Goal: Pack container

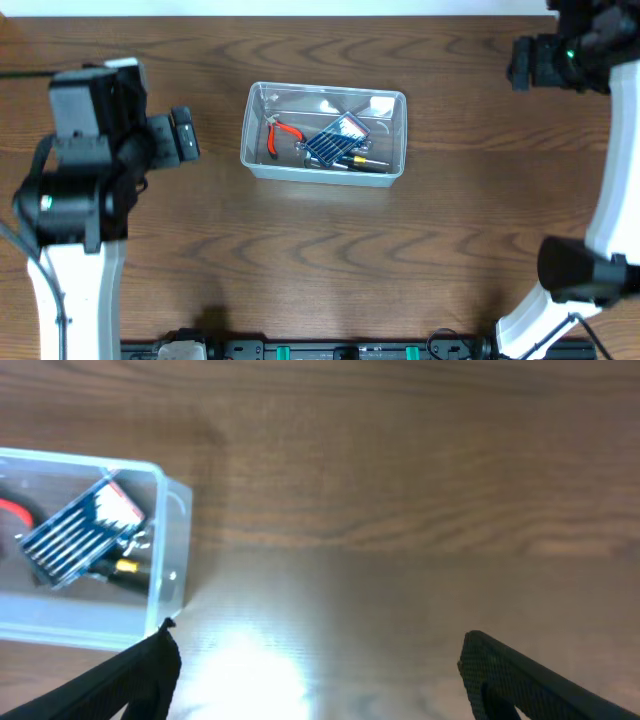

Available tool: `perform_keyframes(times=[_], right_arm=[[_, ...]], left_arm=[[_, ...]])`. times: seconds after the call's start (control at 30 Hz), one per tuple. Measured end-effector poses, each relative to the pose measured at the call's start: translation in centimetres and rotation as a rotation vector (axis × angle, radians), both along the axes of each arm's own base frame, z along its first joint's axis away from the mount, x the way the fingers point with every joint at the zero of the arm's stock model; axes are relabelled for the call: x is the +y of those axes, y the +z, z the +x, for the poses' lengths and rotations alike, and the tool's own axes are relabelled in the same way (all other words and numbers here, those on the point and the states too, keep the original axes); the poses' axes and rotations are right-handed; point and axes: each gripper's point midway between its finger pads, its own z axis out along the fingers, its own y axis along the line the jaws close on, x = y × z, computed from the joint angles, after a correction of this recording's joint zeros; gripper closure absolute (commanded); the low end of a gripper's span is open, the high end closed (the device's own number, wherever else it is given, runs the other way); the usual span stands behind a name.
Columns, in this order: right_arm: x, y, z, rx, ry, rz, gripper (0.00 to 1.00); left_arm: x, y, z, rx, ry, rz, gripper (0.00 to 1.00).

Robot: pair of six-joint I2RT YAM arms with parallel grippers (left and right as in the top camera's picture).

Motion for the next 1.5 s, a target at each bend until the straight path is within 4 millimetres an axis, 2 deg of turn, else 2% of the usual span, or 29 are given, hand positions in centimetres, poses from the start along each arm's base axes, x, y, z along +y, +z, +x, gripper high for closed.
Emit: perform_keyframes(times=[0.1,0.2,0.33,0.47,0.63,0.8,1.0,1.17,1.5], right_arm=[[0.1,2.7,-3.1,-0.046,-0.022,-0.002,0.09],[0.3,4.9,-6.5,-0.103,-0.039,-0.001,0.07],[0.7,5.1,-9.6,-0.164,-0.053,-0.001,0.07],[1.8,2.3,-11.7,-0.242,-0.032,0.005,0.01],[3.0,-3.0,-14.6,-0.353,-0.002,0.018,0.01],[3.1,-7.9,-17.0,-0.377,-0.004,0.02,0.01],[3.1,-13.2,-19.3,-0.233,-0.007,0.025,0.01],[3.2,-15.3,-21.1,-0.132,-0.01,0.026,0.01],[3.2,-15.7,-21.7,-0.103,-0.011,0.027,0.01]], left_arm=[[-0.6,0.8,-2.3,-0.046,-0.02,-0.019,0.01],[-0.9,0.6,-5.0,-0.102,-0.028,-0.027,0.01],[-1.2,-0.8,-8.0,-0.172,-0.038,-0.031,0.01],[-1.3,-2.2,-10.5,-0.256,-0.053,-0.014,0.02],[-1.3,-4.3,-12.7,-0.303,-0.068,0.005,0.01],[-1.4,-5.7,-13.3,-0.299,-0.075,0.014,0.01],[-1.4,-5.9,-13.3,-0.289,-0.077,0.017,0.01],[-1.4,-5.9,-13.3,-0.29,-0.077,0.017,0.02],[-1.4,-5.9,-13.3,-0.289,-0.077,0.017,0.02]])
